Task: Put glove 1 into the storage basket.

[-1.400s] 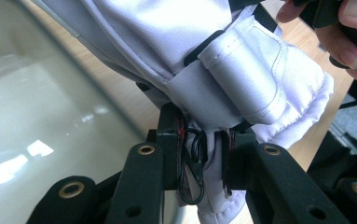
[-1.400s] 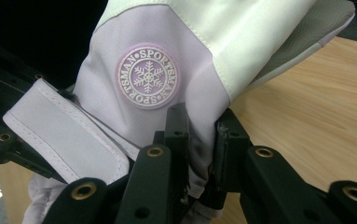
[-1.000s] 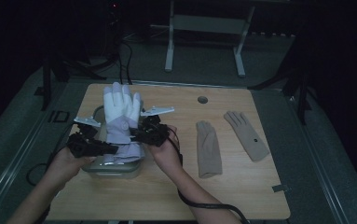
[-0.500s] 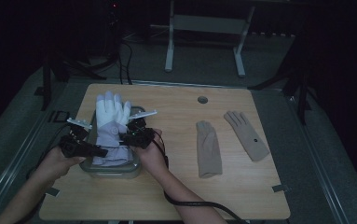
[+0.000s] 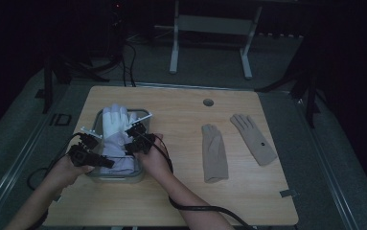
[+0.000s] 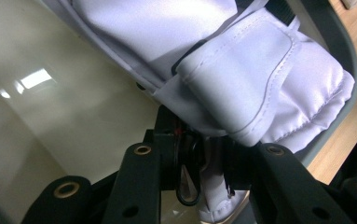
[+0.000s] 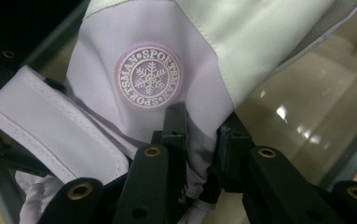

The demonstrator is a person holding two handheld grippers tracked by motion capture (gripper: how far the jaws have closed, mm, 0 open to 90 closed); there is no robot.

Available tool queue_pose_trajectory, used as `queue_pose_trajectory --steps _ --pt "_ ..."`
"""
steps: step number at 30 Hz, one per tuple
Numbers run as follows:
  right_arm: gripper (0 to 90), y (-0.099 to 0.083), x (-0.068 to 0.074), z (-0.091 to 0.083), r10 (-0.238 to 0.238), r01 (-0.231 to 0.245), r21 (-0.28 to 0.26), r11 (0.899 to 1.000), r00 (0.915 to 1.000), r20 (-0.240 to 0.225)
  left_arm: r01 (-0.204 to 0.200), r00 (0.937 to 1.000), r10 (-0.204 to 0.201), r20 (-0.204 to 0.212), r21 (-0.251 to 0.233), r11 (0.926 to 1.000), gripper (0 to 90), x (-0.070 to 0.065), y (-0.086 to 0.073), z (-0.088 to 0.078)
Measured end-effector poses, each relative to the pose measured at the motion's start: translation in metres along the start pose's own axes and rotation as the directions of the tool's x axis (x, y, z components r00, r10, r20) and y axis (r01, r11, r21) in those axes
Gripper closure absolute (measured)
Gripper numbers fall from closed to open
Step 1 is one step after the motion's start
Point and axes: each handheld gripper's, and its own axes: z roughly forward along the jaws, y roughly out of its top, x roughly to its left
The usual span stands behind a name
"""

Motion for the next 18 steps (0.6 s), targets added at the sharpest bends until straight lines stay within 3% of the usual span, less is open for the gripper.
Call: queue_pose_trajectory --steps 4,6,9,11,12,13,14,17,18 --pt "74.4 -0.002 -0.006 0.006 0.0 -0.001 0.081 0.997 0.9999 0.014 0.004 0.9999 -0.004 -0.014 0.031 0.9995 71.0 -0.002 0.002 0.011" --pt "73.8 -0.003 -0.01 0.01 0.008 -0.009 0.101 0.995 0.9999 0.012 0.003 0.9997 -0.002 -0.025 0.049 0.9988 70.5 -0.003 0.003 0.016" --pt "70.2 -0.003 -0.007 0.011 -0.017 0.014 0.102 0.995 0.9995 0.027 0.0 0.9996 0.002 -0.029 0.043 0.9991 66.6 -0.004 0.002 0.015" --pt "66.5 -0.001 -0.006 0.011 -0.029 0.026 0.106 0.994 0.999 0.033 -0.011 0.9985 0.012 -0.054 0.032 0.9994 61.7 -0.008 0.001 0.015" --pt "61.9 0.0 -0.005 0.011 -0.051 0.045 0.109 0.993 0.9976 0.047 -0.021 0.9964 0.023 -0.082 0.025 0.9995 52.6 -0.011 0.001 0.014" --pt "61.9 0.0 -0.005 0.011 -0.051 0.045 0.109 0.993 0.9976 0.047 -0.04 0.9918 0.042 -0.12 0.017 0.9991 52.6 -0.013 0.0 0.013" --pt "58.6 0.001 -0.004 0.011 -0.061 0.056 0.107 0.993 0.9968 0.051 -0.035 0.9898 0.034 -0.138 0.0 0.9994 46.8 -0.014 -0.001 0.011" --pt "44.1 0.004 -0.001 0.01 -0.119 0.11 0.089 0.99 0.9872 0.106 -0.008 0.9897 0.0 -0.143 -0.055 0.9985 35.3 -0.012 -0.002 0.006" --pt "41.9 0.005 -0.001 0.008 -0.12 0.113 0.085 0.99 0.9884 0.092 -0.011 0.9918 0.0 -0.128 -0.08 0.9968 30.1 -0.013 -0.004 0.004"
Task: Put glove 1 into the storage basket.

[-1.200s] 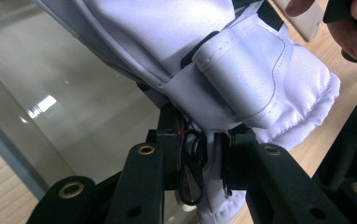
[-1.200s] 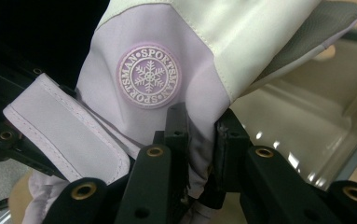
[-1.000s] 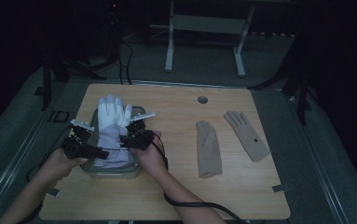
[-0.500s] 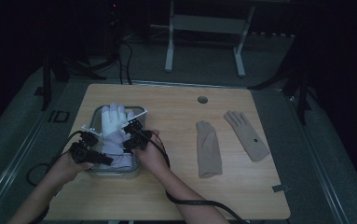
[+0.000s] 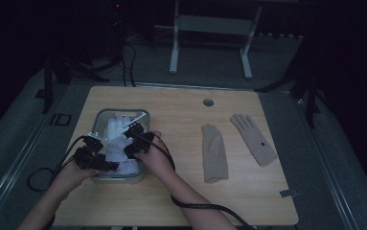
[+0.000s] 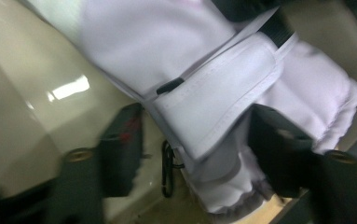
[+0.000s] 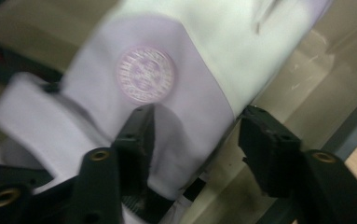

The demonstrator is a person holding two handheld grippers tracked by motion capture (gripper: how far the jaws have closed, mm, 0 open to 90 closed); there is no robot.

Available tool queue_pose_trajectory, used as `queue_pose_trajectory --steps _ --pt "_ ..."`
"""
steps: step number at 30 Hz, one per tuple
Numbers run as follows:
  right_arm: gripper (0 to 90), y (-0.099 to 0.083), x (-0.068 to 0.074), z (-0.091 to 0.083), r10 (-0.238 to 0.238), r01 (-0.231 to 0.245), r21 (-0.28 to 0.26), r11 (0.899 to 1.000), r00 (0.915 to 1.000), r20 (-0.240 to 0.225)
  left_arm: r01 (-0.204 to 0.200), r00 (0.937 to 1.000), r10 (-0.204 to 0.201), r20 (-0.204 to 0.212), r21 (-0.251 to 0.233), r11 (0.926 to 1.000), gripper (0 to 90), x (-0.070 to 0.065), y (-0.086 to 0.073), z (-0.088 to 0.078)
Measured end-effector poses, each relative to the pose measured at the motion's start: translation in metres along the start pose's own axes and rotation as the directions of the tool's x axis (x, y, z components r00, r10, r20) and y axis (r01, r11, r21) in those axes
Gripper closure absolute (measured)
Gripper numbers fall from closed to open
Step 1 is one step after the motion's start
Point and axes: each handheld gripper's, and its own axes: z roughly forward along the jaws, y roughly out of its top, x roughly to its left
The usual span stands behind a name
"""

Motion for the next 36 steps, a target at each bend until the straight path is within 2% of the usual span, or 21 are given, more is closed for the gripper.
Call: queue_pose_trajectory --steps 2,3,4,5,6,9,10,11,14,15,17,19,20,23,24,25,27,31,32,36 --pt "35.6 0.001 -0.002 -0.003 0.001 -0.001 -0.012 1.0 0.9996 -0.03 0.01 0.9999 -0.009 0.014 -0.055 0.9984 20.0 -0.001 0.0 -0.005" --pt "29.1 0.002 -0.004 -0.008 -0.013 0.011 -0.03 0.999 0.9987 -0.05 0.015 0.9998 -0.014 0.011 -0.089 0.9959 17.2 -0.002 0.0 -0.008" --pt "29.1 0.002 -0.004 -0.008 -0.013 0.011 -0.03 0.999 0.9987 -0.05 0.015 0.9999 -0.015 0.004 -0.114 0.9933 17.2 -0.003 0.0 -0.01" --pt "26.6 0.002 -0.005 -0.01 -0.012 0.009 -0.038 0.999 0.9977 -0.067 0.012 0.9996 -0.016 -0.023 -0.173 0.9848 17.1 -0.006 0.0 -0.014" --pt "24.6 0.003 -0.006 -0.014 -0.012 0.007 -0.056 0.998 0.9961 -0.087 0.012 0.9993 -0.019 -0.033 -0.2 0.9797 15.3 -0.007 0.0 -0.015" --pt "22.7 0.004 -0.008 -0.023 -0.007 -0.003 -0.103 0.995 0.9953 -0.097 0.029 0.9996 -0.03 0.002 -0.269 0.9626 15.0 -0.012 0.003 -0.021" --pt "22.5 0.004 -0.01 -0.027 -0.004 -0.007 -0.114 0.993 0.9954 -0.095 0.026 0.9997 -0.025 0.005 -0.283 0.9588 14.9 -0.015 0.004 -0.022" --pt "22.5 0.004 -0.011 -0.03 -0.001 -0.011 -0.125 0.992 0.9956 -0.093 0.013 0.9999 -0.013 0.003 -0.306 0.9518 14.9 -0.019 0.005 -0.023" --pt "19.4 0.003 -0.017 -0.04 -0.005 -0.008 -0.141 0.99 0.9953 -0.097 -0.001 0.9992 0.014 0.037 -0.327 0.9451 14.9 -0.027 0.009 -0.021" --pt "19.0 0.002 -0.02 -0.042 -0.007 -0.006 -0.146 0.989 0.9956 -0.093 -0.004 0.999 0.018 0.04 -0.328 0.9447 14.9 -0.028 0.01 -0.021" --pt "18.1 -0.001 -0.024 -0.046 -0.011 -0.002 -0.152 0.988 0.9962 -0.086 -0.018 0.9993 0.028 0.024 -0.343 0.9392 14.9 -0.035 0.012 -0.018" --pt "19.3 -0.002 -0.027 -0.051 0.0 -0.013 -0.132 0.991 0.9952 -0.098 -0.025 0.9986 0.04 0.035 -0.353 0.9352 14.9 -0.04 0.013 -0.018" --pt "19.2 -0.003 -0.029 -0.054 -0.004 -0.009 -0.124 0.992 0.9945 -0.104 -0.03 0.9981 0.047 0.04 -0.356 0.934 14.9 -0.043 0.014 -0.017" --pt "19.2 -0.006 -0.032 -0.061 -0.017 0.006 -0.13 0.991 0.996 -0.087 -0.044 0.997 0.064 0.044 -0.358 0.9327 14.6 -0.049 0.017 -0.016" --pt "19.3 -0.007 -0.033 -0.063 -0.021 0.009 -0.134 0.991 0.9963 -0.084 -0.057 0.9935 0.09 0.07 -0.374 0.9258 14.6 -0.054 0.019 -0.014" --pt "19.2 -0.011 -0.036 -0.069 -0.018 0.005 -0.143 0.99 0.9961 -0.087 -0.062 0.9926 0.096 0.074 -0.369 0.9272 14.7 -0.056 0.02 -0.014" --pt "18.7 -0.014 -0.039 -0.074 -0.018 0.005 -0.151 0.989 0.9962 -0.085 -0.07 0.9914 0.106 0.077 -0.377 0.9234 14.6 -0.062 0.021 -0.012" --pt "18.4 -0.023 -0.045 -0.086 -0.018 0.004 -0.167 0.986 0.9965 -0.082 -0.088 0.9882 0.129 0.083 -0.38 0.9209 14.6 -0.075 0.026 -0.008" --pt "18.3 -0.025 -0.048 -0.088 -0.017 0.003 -0.171 0.985 0.9967 -0.079 -0.093 0.9868 0.137 0.087 -0.388 0.9171 14.6 -0.078 0.027 -0.008" --pt "18.1 -0.034 -0.058 -0.097 -0.006 -0.006 -0.183 0.983 0.9979 -0.065 -0.122 0.9813 0.17 0.09 -0.391 0.9123 14.6 -0.092 0.033 -0.004"
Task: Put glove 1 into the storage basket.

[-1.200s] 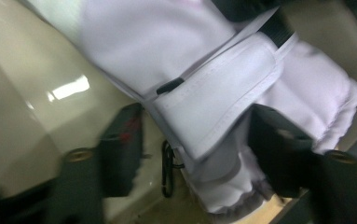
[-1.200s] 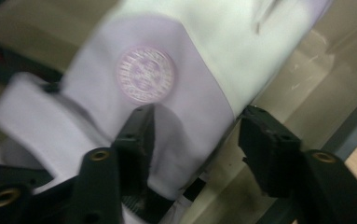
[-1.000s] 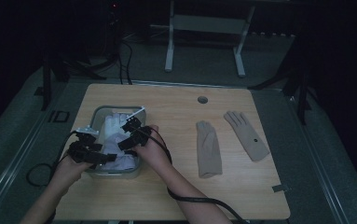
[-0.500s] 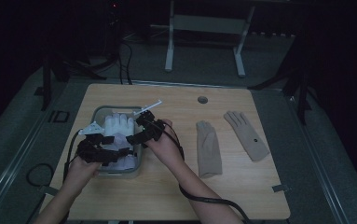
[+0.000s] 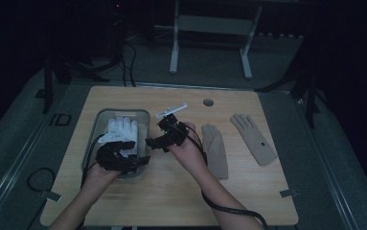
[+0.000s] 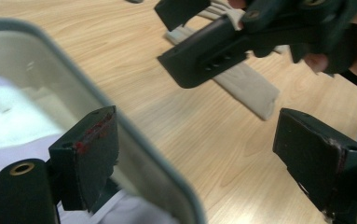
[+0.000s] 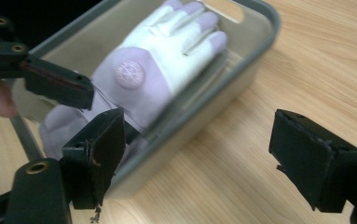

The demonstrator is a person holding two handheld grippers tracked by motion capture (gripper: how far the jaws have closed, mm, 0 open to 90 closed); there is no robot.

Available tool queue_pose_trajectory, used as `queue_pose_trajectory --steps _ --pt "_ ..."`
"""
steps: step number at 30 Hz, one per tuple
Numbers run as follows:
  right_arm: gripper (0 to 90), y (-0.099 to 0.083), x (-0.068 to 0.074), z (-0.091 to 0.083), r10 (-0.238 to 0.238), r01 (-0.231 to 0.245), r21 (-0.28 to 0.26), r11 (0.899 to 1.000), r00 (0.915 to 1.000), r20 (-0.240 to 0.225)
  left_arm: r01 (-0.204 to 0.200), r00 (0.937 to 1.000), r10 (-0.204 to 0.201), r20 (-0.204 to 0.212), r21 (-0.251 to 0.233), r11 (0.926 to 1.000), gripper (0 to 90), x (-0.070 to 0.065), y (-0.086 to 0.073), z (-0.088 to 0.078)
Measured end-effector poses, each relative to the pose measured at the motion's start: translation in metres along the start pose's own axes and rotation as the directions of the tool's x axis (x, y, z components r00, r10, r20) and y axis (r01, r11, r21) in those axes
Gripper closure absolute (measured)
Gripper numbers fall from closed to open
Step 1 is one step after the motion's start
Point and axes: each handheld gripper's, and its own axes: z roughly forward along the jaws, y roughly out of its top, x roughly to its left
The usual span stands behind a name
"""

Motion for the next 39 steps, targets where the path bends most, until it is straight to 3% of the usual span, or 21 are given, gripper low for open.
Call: queue_pose_trajectory --steps 8,17,21,24,31,35,37,39 --pt "18.0 -0.022 -0.024 -0.02 0.028 -0.027 -0.015 1.0 0.9991 0.031 -0.006 0.9985 0.007 0.055 -0.022 0.9997 14.6 -0.02 0.005 0.019" --pt "18.0 -0.047 -0.045 -0.04 0.054 -0.051 -0.051 0.997 0.9963 0.067 -0.052 0.9952 0.054 0.082 -0.024 0.9984 14.6 -0.039 0.007 0.041" --pt "16.7 -0.058 -0.051 -0.046 0.063 -0.059 -0.063 0.996 0.9959 0.065 -0.043 0.9893 0.045 0.139 -0.022 0.9988 14.6 -0.043 0.005 0.051" --pt "15.3 -0.068 -0.055 -0.049 0.054 -0.049 -0.065 0.997 0.9955 0.078 -0.041 0.9893 0.045 0.139 -0.03 0.9987 14.6 -0.047 0.003 0.058" --pt "15.1 -0.092 -0.069 -0.052 0.068 -0.063 -0.063 0.996 0.9943 0.082 -0.102 0.986 0.101 0.132 0.0 0.9947 13.9 -0.063 -0.008 0.079" --pt "14.6 -0.101 -0.073 -0.054 0.047 -0.041 -0.086 0.995 0.9959 0.077 -0.102 0.985 0.103 0.139 -0.012 0.9947 12.8 -0.067 -0.013 0.085" --pt "13.9 -0.11 -0.076 -0.056 -0.008 0.017 -0.101 0.995 0.996 0.088 -0.106 0.9845 0.107 0.139 -0.014 0.9942 10.3 -0.069 -0.018 0.091" --pt "13.7 -0.116 -0.078 -0.058 -0.031 0.041 -0.107 0.993 0.9952 0.092 -0.118 0.9847 0.12 0.127 -0.019 0.9928 7.3 -0.072 -0.022 0.095"
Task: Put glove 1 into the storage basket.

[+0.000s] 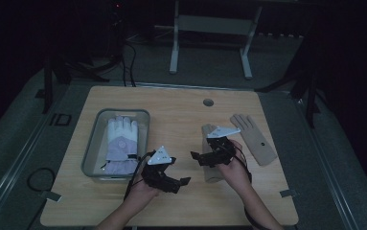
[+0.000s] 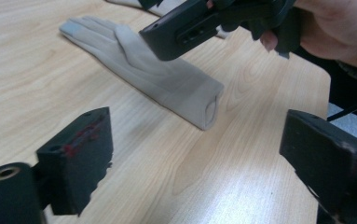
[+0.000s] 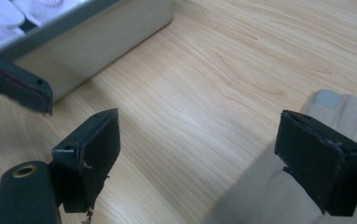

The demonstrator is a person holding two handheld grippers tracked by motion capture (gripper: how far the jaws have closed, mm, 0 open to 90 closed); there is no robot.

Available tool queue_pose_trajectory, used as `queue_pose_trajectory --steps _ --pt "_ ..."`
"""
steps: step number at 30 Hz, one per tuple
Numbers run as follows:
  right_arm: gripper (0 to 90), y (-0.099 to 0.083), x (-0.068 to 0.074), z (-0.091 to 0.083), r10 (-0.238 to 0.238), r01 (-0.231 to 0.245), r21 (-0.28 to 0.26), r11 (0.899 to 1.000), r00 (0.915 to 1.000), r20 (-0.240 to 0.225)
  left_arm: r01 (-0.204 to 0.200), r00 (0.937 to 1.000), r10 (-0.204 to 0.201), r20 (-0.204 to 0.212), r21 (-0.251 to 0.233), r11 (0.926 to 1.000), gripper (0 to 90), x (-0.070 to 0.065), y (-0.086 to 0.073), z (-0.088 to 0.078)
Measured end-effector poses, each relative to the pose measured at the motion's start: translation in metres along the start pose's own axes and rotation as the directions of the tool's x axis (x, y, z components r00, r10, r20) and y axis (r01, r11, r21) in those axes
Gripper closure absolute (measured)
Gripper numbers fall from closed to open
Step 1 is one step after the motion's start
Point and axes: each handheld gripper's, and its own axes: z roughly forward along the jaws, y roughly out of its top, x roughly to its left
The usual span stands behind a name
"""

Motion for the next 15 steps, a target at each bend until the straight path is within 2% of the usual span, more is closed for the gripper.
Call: queue_pose_trajectory --steps 3,4,6,10,13,15 --pt "13.6 -0.006 -0.003 -0.002 -0.015 0.015 -0.018 1.0 0.9999 0.007 -0.015 0.9998 0.015 -0.009 -0.008 0.9999 3.9 -0.002 -0.007 0.005" --pt "13.1 -0.013 -0.006 -0.004 -0.03 0.03 -0.033 0.999 0.9994 0.015 -0.024 0.9995 0.023 -0.02 -0.012 0.9997 2.1 -0.002 -0.01 0.006" --pt "12.4 -0.019 -0.009 -0.004 -0.037 0.037 -0.024 0.999 0.9993 0.009 -0.045 0.9981 0.044 -0.043 -0.021 0.9988 2.1 -0.003 -0.016 0.008" --pt "13.3 -0.03 -0.013 -0.005 -0.018 0.018 0.006 1.0 0.9996 0.022 -0.07 0.9954 0.068 -0.067 -0.035 0.9969 2.1 -0.005 -0.026 0.011" --pt "13.3 -0.039 -0.017 -0.005 0.008 -0.008 0.008 1.0 0.9996 0.027 -0.059 0.9968 0.056 -0.057 -0.048 0.9971 2.1 -0.004 -0.035 0.015" --pt "13.0 -0.044 -0.02 -0.004 0.013 -0.013 0.015 1.0 0.9992 0.038 -0.057 0.9965 0.053 -0.065 -0.052 0.997 2.1 -0.003 -0.04 0.019"
